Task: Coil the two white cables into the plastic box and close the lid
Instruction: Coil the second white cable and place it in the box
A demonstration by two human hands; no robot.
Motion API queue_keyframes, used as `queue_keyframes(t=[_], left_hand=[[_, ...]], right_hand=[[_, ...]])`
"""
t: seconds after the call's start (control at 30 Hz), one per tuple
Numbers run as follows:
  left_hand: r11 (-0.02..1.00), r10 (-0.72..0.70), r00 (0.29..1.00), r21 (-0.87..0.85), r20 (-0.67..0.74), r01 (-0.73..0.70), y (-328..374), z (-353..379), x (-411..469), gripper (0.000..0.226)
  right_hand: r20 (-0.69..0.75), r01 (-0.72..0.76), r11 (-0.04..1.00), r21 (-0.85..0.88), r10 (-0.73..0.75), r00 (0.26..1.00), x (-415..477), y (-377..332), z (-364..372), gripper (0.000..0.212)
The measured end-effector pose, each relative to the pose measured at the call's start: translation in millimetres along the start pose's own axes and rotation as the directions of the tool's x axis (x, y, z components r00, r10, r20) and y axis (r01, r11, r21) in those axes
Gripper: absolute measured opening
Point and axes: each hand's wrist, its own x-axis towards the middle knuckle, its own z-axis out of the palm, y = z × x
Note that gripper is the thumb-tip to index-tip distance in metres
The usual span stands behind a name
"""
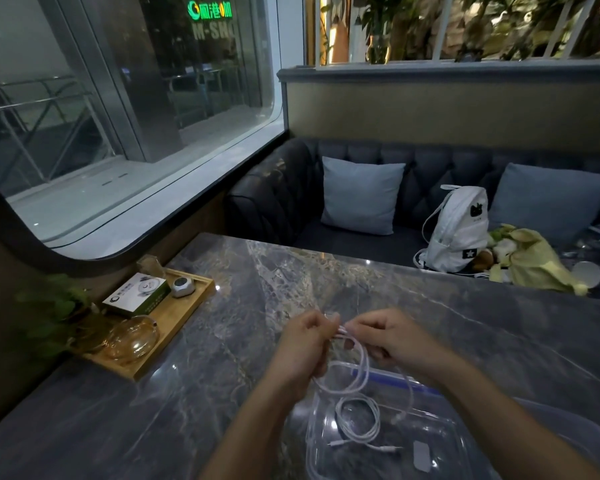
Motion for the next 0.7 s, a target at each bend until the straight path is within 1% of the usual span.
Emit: queue_keyframes(t=[0.13, 0.2, 0.23, 0.27, 0.3, 0.37, 0.4, 0.47, 0.5, 0.57, 0.63, 0.7], left_hand=[[0.977, -0.102, 0.989, 0.197, 0.107, 0.079, 0.8, -0.2, -0.5, 0.037], [0.949, -0.154, 0.976, 0.299, 0.155, 0.102, 3.4, -5.0, -0.7, 0.039], [0.941, -0.168, 0.971, 0.320, 0.170, 0.107, 4.4, -6.7, -0.9, 0.039], [0.946, -0.171, 0.969, 0.305, 0.181, 0.110, 4.9, -7.1, -1.2, 0.038], [0.959, -0.171, 0.968, 0.256, 0.185, 0.121, 4.7, -6.3, -1.1, 0.037], [0.981, -0.170, 0.971, 0.120, 0.167, 0.151, 3.7, -3.1, 0.1, 0.039], [0.987, -0.158, 0.974, 0.060, 0.164, 0.150, 3.2, -1.9, 1.0, 0.042], [0.995, -0.104, 0.977, 0.008, 0.186, 0.104, 2.2, -0.9, 3.2, 0.039], [0.997, -0.079, 0.977, 0.030, 0.196, 0.075, 2.4, -1.4, 3.9, 0.037], [0.990, -0.056, 0.977, 0.137, 0.206, 0.028, 3.3, -4.4, 5.5, 0.035], [0.967, -0.028, 0.975, 0.254, 0.219, -0.029, 6.1, -11.2, 8.2, 0.031], [0.925, 0.002, 0.971, 0.368, 0.241, -0.093, 10.8, -22.6, 10.0, 0.022]], right_hand=[[-0.052, 0.003, 0.998, -0.061, -0.006, 0.999, 3.0, -1.4, 3.3, 0.013], [-0.040, 0.012, 0.997, -0.075, -0.015, 0.999, 1.8, 1.6, 3.3, 0.008], [-0.022, 0.009, 0.997, -0.071, -0.011, 1.000, 1.4, 3.2, 3.0, 0.004], [0.003, 0.001, 0.998, -0.057, -0.001, 1.000, 0.3, 3.0, 2.9, 0.003], [0.039, -0.001, 0.999, -0.045, 0.002, 0.999, -0.2, 3.0, 1.7, 0.008], [0.094, -0.003, 1.000, -0.005, 0.004, 0.996, 0.0, 1.5, -0.7, 0.013], [0.091, 0.004, 1.000, 0.021, -0.006, 0.996, 0.4, 0.5, -1.5, 0.013], [0.019, 0.008, 0.998, 0.062, -0.010, 1.000, 2.9, 1.6, -3.7, 0.015], [-0.023, 0.007, 0.998, 0.063, -0.006, 1.000, 4.0, 2.8, -4.9, 0.015], [-0.061, 0.002, 1.000, 0.025, -0.001, 0.998, 4.2, 5.0, -7.8, 0.018], [-0.058, -0.003, 0.999, -0.042, 0.001, 0.998, 2.0, 5.0, -11.8, 0.019], [-0.051, -0.005, 0.991, -0.136, -0.002, 0.999, -0.3, 4.5, -15.8, 0.027]])
